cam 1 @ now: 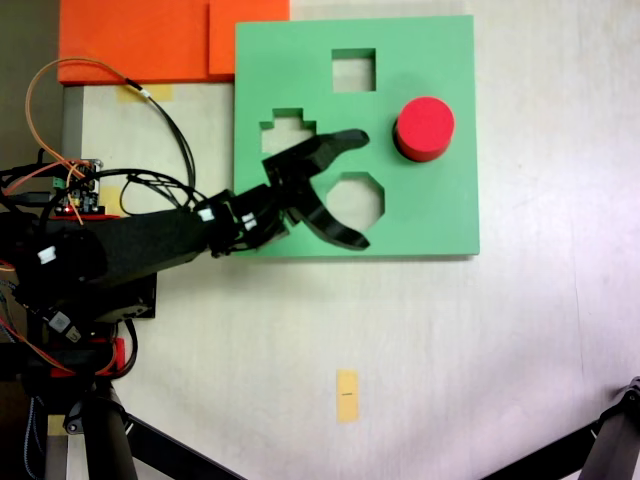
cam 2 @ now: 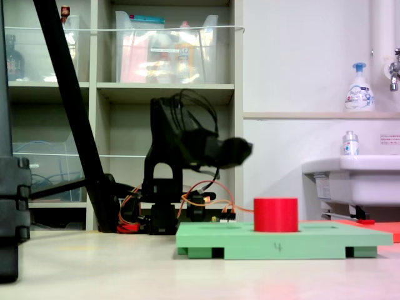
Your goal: Put the cylinder block into the corresponding hole
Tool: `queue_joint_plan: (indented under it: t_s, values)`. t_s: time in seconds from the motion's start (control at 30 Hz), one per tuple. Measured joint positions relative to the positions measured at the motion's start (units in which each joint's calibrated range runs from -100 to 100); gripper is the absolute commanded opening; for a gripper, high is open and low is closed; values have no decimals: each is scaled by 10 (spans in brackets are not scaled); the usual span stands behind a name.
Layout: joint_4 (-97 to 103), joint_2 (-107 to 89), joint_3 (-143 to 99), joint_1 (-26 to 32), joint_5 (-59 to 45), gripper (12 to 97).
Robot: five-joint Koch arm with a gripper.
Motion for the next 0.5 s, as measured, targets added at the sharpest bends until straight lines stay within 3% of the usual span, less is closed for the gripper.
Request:
queue_joint_plan:
  t_s: [0.03,0.13,0.17,0.4,0.5]
  values:
    - [-47,-49,0,-7,-12,836]
    - [-183,-187,-3,-27,-57,581]
    - [-224,-230,-3,-34,-75,540]
    - [-507,-435,-16,-93,-184,490]
    - [-559,-480,-76,-124,-328,482]
